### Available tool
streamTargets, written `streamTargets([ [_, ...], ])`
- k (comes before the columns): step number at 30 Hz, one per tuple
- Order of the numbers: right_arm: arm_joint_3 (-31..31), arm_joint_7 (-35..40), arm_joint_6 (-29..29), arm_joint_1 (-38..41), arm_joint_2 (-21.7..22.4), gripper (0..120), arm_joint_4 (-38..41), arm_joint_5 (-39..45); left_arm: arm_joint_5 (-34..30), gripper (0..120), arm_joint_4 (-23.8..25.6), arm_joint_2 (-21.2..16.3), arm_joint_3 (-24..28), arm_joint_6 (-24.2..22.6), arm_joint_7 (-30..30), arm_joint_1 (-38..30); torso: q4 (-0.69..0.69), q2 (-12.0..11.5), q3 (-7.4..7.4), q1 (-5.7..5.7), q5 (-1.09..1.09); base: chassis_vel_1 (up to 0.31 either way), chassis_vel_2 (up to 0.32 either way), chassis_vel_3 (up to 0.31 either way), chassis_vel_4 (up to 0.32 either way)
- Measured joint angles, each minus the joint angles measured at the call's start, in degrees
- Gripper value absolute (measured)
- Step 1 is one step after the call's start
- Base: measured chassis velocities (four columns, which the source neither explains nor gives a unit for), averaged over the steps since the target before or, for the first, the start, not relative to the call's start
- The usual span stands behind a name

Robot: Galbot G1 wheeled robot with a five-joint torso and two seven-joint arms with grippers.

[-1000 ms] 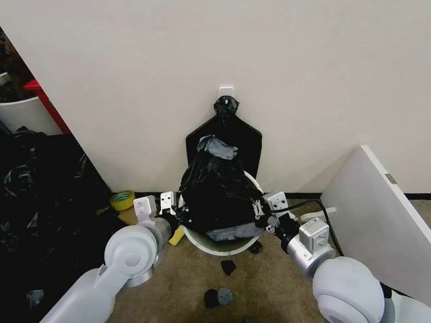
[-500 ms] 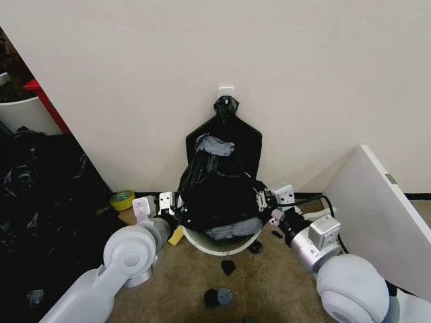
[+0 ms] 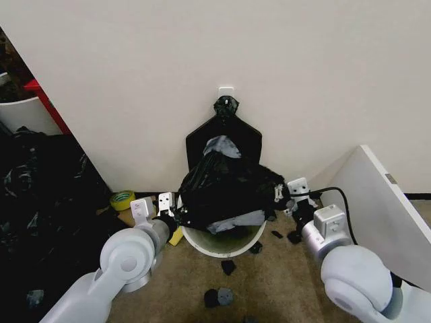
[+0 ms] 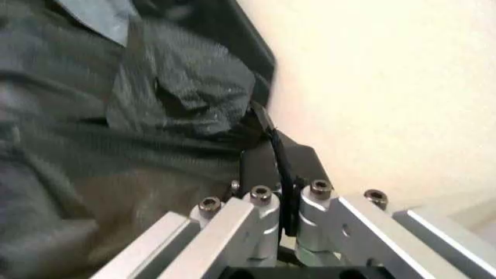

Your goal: Place the garbage bag over the trash bin.

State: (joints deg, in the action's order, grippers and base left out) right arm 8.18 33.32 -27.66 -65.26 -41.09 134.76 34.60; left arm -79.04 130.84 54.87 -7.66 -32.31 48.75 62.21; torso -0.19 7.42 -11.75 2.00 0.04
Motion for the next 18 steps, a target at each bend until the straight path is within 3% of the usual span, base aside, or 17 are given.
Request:
streamTargets([
  [13, 0.14, -2.46, -1.87, -0.88, 0.43, 0, -3.37, 0.69, -0.88, 0, 0.97, -0.26, -1.08, -0.01, 0.16, -0.83, 0.00, 0.00, 0.00, 0.00, 0.00, 0.000, 0.000, 0.000, 0.000],
  [18, -1.01, -3.49, 0.59, -1.48, 0.62, 2, -3.50, 1.54, -0.93, 0, 0.36, -0.20, -1.75, 0.04, 0.16, -1.66, 0.00, 0.00, 0.00, 0.00, 0.00, 0.000, 0.000, 0.000, 0.000],
])
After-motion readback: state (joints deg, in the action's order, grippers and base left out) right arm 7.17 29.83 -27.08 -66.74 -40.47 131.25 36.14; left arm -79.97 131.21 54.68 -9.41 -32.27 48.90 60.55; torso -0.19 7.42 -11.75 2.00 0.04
